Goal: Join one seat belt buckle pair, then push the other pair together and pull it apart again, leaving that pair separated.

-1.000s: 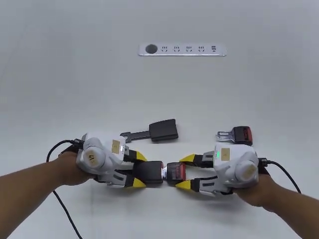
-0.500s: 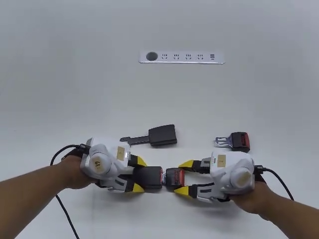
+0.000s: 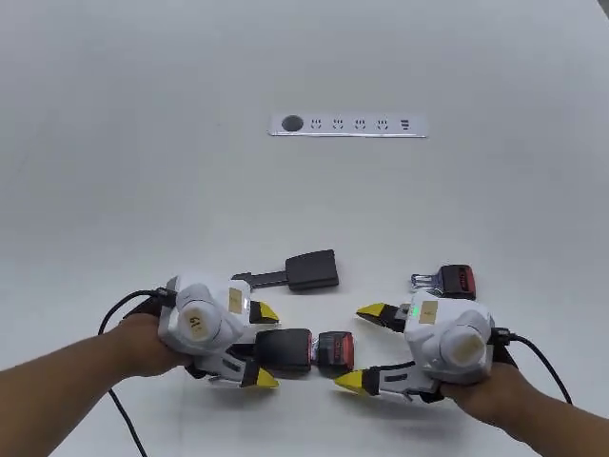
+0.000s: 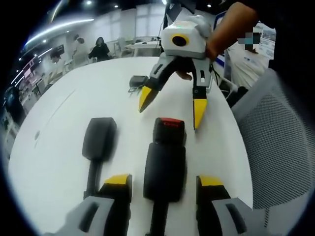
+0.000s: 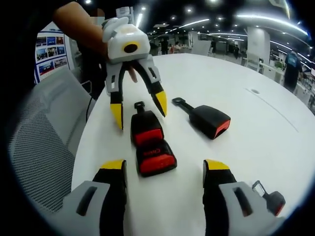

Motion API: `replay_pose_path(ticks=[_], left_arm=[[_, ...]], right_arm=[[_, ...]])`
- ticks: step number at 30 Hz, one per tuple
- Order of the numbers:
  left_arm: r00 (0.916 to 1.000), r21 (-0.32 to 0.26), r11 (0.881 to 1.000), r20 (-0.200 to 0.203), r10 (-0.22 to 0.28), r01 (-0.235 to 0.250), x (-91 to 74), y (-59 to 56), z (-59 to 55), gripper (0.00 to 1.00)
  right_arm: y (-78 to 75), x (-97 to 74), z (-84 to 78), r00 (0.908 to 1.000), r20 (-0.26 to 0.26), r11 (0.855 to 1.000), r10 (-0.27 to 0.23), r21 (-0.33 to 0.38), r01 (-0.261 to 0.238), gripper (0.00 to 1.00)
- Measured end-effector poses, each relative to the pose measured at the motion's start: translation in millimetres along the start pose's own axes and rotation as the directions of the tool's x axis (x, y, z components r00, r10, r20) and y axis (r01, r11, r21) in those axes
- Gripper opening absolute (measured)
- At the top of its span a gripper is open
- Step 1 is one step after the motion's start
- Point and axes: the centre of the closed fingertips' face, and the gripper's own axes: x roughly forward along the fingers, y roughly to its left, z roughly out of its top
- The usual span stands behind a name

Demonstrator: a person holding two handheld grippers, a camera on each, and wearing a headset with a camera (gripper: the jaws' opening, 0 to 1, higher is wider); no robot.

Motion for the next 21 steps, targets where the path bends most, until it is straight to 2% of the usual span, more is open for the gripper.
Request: replay_pose_path(ticks=[1,3,6,10,13,15,21], left_arm=[[1.0000,-0.015,1.000,0.002,0.000,0.000,-1.5,0.1,0.1,0.57],[1.0000,-0.020,1.000,0.001,-0.001,0.001,-4.9,0.3,-0.5,0.58],[0.9998,-0.029,0.999,0.006,0.020,-0.020,-12.7,6.3,0.8,0.59],[0.9972,-0.039,0.997,0.035,0.066,-0.064,-25.5,20.7,8.5,0.61],[0.9960,-0.061,0.996,0.049,0.074,-0.071,-31.0,28.8,11.6,0.61],[0.9938,-0.061,0.994,0.052,0.098,-0.095,-34.8,38.9,14.0,0.61],[0.9880,-0.069,0.989,0.075,0.135,-0.130,-37.6,61.8,25.3,0.64]], right_arm=[[-2.0,-1.7,-0.9,1.0000,-0.001,1.000,-0.009,-0.005,0.009,0.66],[-4.0,-6.7,-3.7,0.9998,-0.009,1.000,-0.015,-0.008,0.015,0.64],[-8.0,-14.6,-11.2,0.9994,-0.028,1.000,-0.022,-0.014,0.021,0.64],[-20.2,-32.5,-19.4,0.9986,-0.028,0.999,-0.045,0.000,0.045,0.64],[-29.9,-42.0,-23.9,0.9969,-0.043,0.998,-0.066,-0.004,0.066,0.64],[-42.4,-50.6,-26.7,0.9954,-0.035,0.996,-0.089,0.010,0.089,0.65],[-66.5,-69.5,-28.5,0.9922,-0.036,0.993,-0.120,0.005,0.120,0.66]])
